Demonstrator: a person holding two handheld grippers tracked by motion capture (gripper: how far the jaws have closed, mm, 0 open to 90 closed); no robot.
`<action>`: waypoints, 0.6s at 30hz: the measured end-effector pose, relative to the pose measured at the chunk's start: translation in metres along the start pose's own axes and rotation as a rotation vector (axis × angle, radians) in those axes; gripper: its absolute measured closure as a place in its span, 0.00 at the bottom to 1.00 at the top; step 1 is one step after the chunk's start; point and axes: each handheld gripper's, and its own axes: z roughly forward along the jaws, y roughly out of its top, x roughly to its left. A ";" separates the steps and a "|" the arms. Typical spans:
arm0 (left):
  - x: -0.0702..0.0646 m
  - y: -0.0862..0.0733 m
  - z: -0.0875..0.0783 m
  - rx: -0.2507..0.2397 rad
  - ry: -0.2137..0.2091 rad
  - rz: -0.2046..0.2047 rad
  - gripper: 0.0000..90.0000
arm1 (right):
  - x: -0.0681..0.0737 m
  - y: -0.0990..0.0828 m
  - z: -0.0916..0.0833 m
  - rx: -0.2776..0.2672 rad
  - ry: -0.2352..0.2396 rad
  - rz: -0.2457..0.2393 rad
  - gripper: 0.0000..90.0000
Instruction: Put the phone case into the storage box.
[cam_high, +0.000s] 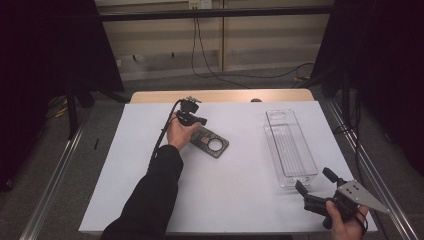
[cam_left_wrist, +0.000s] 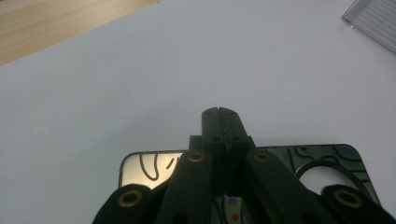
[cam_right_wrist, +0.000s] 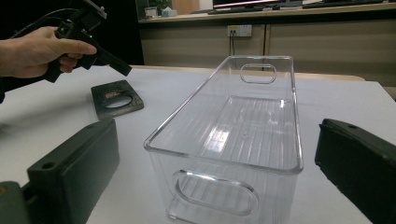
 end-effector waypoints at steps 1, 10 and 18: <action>0.002 0.000 0.001 0.005 -0.002 -0.003 1.00 | 0.000 0.000 0.000 0.000 0.001 -0.001 0.00; 0.007 -0.004 0.015 0.008 0.044 -0.032 1.00 | 0.000 0.000 -0.001 -0.001 -0.002 0.002 0.00; 0.009 -0.005 0.020 0.033 0.043 -0.012 1.00 | -0.001 -0.001 -0.001 0.002 0.003 0.004 0.00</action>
